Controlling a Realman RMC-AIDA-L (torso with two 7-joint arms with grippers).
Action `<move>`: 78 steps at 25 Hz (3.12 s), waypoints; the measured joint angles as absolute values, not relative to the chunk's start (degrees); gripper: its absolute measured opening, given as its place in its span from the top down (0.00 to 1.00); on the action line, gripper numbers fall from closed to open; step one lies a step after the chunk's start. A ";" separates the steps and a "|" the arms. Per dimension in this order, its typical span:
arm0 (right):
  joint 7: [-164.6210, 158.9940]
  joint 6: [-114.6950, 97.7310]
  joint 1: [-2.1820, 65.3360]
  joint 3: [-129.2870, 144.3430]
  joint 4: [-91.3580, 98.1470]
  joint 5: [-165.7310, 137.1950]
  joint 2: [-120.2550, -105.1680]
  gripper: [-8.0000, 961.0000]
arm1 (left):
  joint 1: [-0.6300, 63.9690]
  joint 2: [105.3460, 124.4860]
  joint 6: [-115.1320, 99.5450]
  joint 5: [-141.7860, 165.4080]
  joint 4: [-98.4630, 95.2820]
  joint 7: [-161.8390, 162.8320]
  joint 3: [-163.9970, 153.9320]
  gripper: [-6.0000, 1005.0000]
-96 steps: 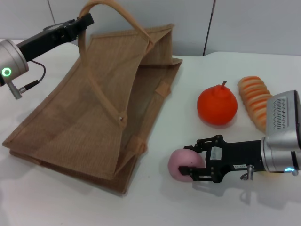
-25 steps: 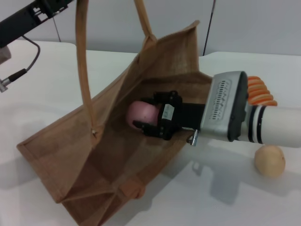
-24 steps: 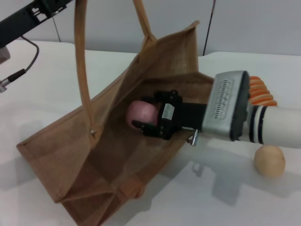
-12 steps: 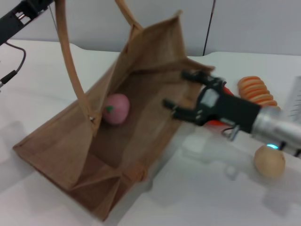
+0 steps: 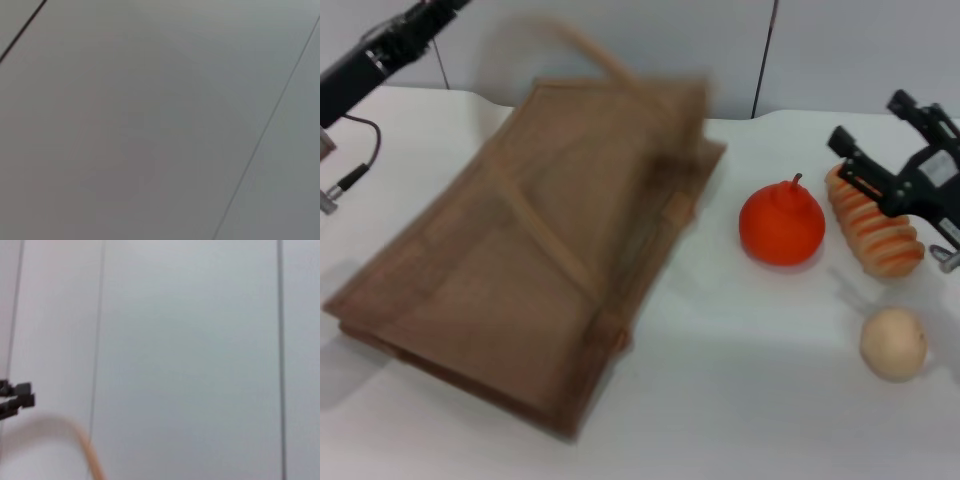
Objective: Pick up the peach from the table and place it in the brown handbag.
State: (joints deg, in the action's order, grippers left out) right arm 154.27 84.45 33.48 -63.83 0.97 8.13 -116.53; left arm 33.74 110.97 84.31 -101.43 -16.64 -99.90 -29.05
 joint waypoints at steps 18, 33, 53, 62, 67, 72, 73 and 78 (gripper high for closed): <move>155.45 83.19 31.43 -72.73 3.04 10.51 -117.17 0.10 | 33.30 116.26 80.65 -103.83 -11.77 -127.13 -24.97 0.35; 155.64 78.18 31.45 -85.10 7.02 10.46 -117.24 0.10 | 32.77 116.37 73.34 -121.88 -1.81 -145.48 -24.69 0.32; 155.17 74.27 31.91 -90.77 8.00 10.46 -117.24 0.10 | 31.77 116.28 71.66 -128.44 -0.70 -145.89 -24.69 0.32; 154.64 74.26 31.85 -90.79 8.00 10.46 -117.24 0.10 | 32.00 116.27 71.72 -128.46 -0.70 -145.82 -24.74 0.32; 154.61 74.26 31.83 -90.79 8.00 10.40 -117.24 0.10 | 32.15 116.28 71.72 -128.32 -0.70 -145.81 -25.03 0.32; 154.60 74.26 31.82 -90.79 8.00 10.30 -117.24 0.10 | 32.17 116.28 71.72 -128.26 -0.70 -145.81 -25.05 0.32; 154.60 74.26 31.82 -90.79 8.00 10.30 -117.24 0.10 | 32.17 116.28 71.72 -128.26 -0.70 -145.81 -25.05 0.32; 154.55 74.26 31.73 -90.79 8.00 10.36 -117.24 0.10 | 32.14 116.28 71.72 -128.23 -0.70 -145.81 -25.05 0.32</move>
